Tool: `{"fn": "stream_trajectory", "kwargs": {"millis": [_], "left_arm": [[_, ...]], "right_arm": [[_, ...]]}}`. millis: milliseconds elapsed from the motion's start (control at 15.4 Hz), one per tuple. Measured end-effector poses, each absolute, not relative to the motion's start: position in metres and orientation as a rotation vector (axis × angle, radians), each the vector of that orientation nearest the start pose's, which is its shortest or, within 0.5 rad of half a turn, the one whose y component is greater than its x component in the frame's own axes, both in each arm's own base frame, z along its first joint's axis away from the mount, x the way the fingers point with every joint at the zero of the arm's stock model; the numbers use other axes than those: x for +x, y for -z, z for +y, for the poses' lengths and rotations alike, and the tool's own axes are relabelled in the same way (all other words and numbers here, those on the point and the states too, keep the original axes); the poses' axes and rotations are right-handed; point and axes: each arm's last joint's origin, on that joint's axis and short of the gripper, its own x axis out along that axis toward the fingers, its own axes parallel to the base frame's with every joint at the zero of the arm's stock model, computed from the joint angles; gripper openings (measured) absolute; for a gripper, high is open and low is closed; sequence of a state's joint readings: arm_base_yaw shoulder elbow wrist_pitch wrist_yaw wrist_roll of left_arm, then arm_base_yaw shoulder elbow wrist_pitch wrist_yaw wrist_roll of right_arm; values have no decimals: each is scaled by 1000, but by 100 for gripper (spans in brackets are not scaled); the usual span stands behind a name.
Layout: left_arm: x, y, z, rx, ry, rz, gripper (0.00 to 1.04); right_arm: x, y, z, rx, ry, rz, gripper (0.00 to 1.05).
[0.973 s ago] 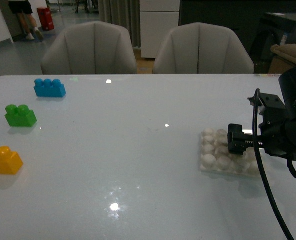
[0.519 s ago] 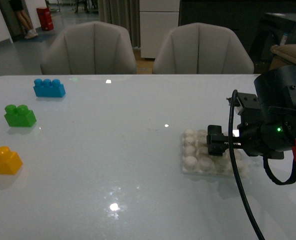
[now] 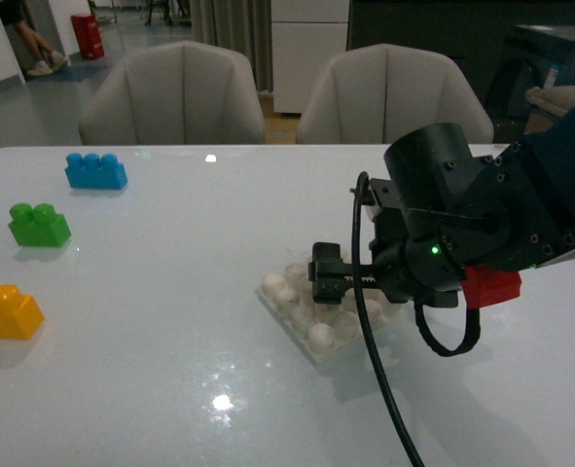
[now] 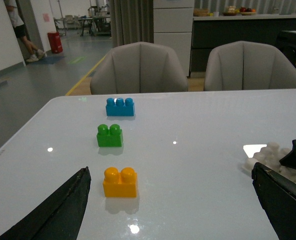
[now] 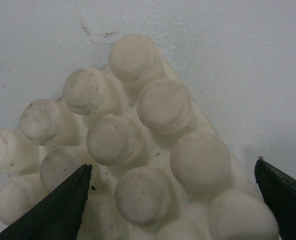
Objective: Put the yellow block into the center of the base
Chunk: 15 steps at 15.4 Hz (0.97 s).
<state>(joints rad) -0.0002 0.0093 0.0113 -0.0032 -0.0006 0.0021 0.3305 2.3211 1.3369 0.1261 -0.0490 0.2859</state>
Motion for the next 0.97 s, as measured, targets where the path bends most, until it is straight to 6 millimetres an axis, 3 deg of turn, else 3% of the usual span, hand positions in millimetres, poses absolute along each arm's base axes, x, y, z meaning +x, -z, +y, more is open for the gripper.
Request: {"fn": "stream_trajectory", "kwargs": {"millis": [259,519,778,973], "left_arm": [[98,-166,0,2,0,1,98],[98,-166,0,2,0,1,98],[98,-166,0,2,0,1,98],[98,-166,0,2,0,1,98]], "right_arm": [[417,-54,172,179,-257,918,98],[413,-56,176,211,-260,927,98],[409,-84,112,355,-199,920,98],[408,-141,37,438,-104,753,98]]}}
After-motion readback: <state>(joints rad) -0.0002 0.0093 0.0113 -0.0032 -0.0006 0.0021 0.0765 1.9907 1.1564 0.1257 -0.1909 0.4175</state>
